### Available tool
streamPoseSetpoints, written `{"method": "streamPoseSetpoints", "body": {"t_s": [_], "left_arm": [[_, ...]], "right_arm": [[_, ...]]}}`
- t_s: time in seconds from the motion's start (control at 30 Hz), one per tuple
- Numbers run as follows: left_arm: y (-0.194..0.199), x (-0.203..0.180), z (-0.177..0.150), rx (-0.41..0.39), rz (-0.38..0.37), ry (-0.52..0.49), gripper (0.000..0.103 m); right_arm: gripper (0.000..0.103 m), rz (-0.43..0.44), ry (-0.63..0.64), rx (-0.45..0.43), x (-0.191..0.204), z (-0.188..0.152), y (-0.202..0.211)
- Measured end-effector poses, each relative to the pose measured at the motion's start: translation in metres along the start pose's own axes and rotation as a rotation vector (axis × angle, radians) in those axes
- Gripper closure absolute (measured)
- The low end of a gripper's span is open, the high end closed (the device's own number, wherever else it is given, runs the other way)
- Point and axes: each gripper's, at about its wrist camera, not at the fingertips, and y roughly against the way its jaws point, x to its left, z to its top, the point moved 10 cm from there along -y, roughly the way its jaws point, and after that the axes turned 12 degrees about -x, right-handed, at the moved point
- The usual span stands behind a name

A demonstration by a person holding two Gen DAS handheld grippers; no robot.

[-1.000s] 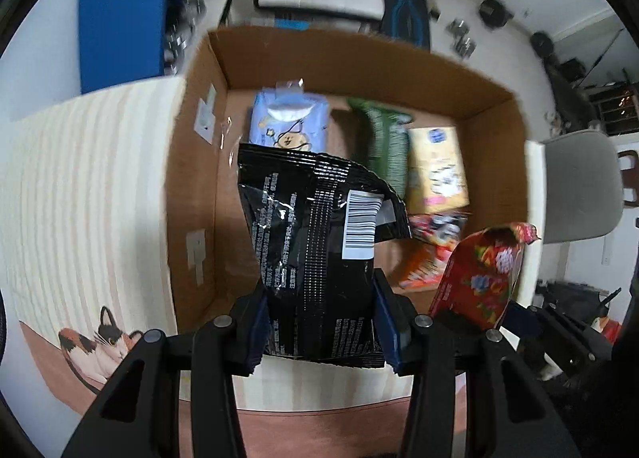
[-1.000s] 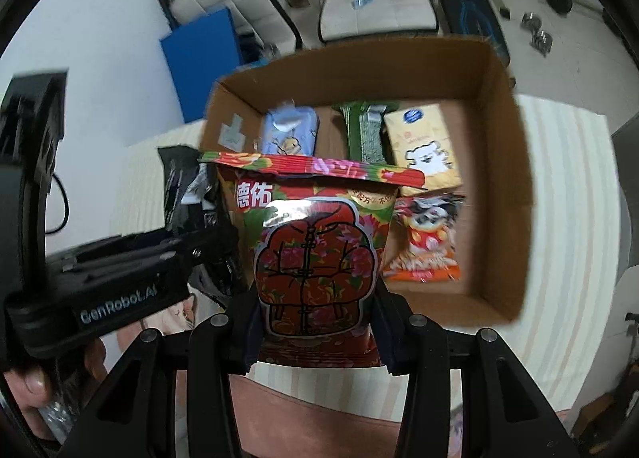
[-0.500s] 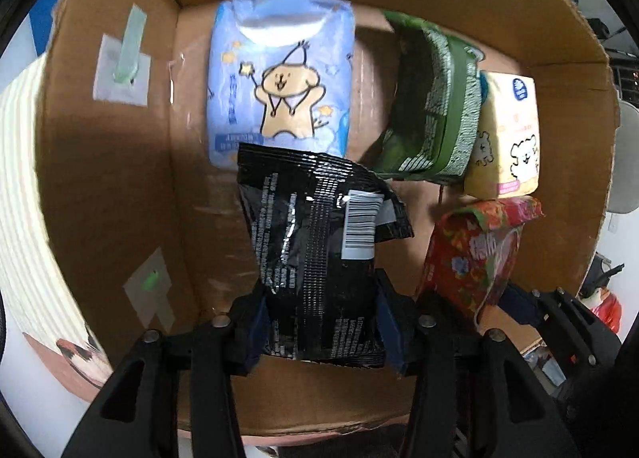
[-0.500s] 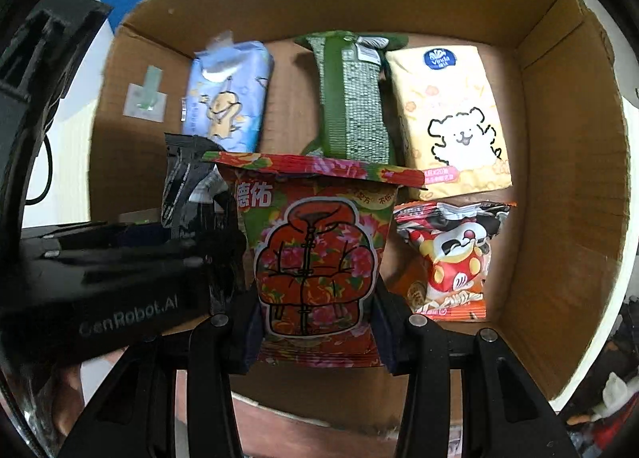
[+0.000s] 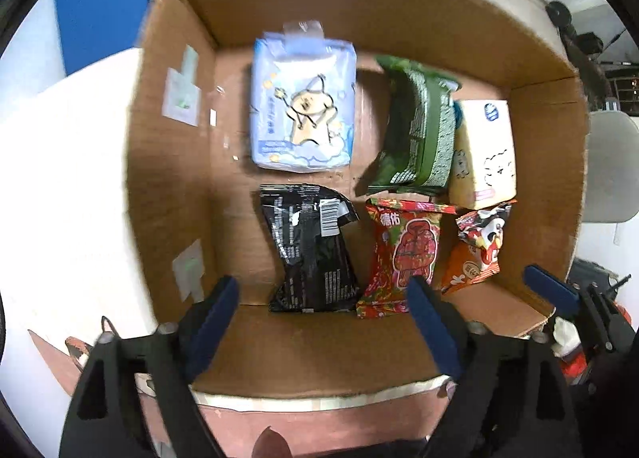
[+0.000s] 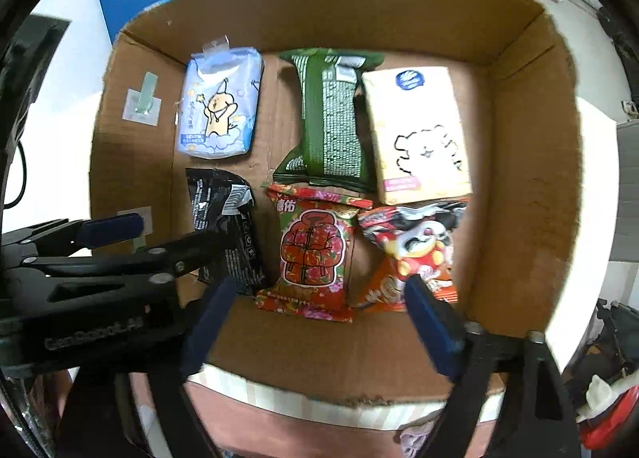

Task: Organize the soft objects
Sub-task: 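Carry both bags into the box and open both grippers, then lift both grippers out of the box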

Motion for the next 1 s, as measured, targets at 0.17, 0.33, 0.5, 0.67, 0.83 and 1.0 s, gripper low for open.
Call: {"method": "streamPoseSetpoints", "body": {"t_s": [0.17,0.33,0.5,0.67,0.83,1.0], "left_arm": [[0.030,0.005,-0.004,-0.105,0.034,-0.006,0.005],[0.055,0.010,-0.011,-0.205,0.072,-0.011,0.005],[0.085,0.008,-0.017,-0.303,0.096,-0.017,0.005],[0.119,0.005,-0.031,-0.418,0.132,-0.035,0.005],[0.152,0.002,-0.046,-0.505,0.141,-0.045,0.005],[0.177,0.000,-0.057,-0.561,0.124,-0.036,0.005]], "right_arm": [[0.000,-0.051,0.016,-0.067,-0.007,-0.007,0.023],[0.000,-0.096,0.029,-0.149,-0.015,-0.015,0.055],[0.000,-0.122,0.039,-0.229,-0.021,-0.029,0.089],[0.000,-0.155,0.050,-0.322,-0.024,-0.047,0.127],[0.000,-0.163,0.041,-0.403,-0.024,-0.062,0.160],[0.000,-0.154,0.025,-0.457,-0.021,-0.074,0.185]]}}
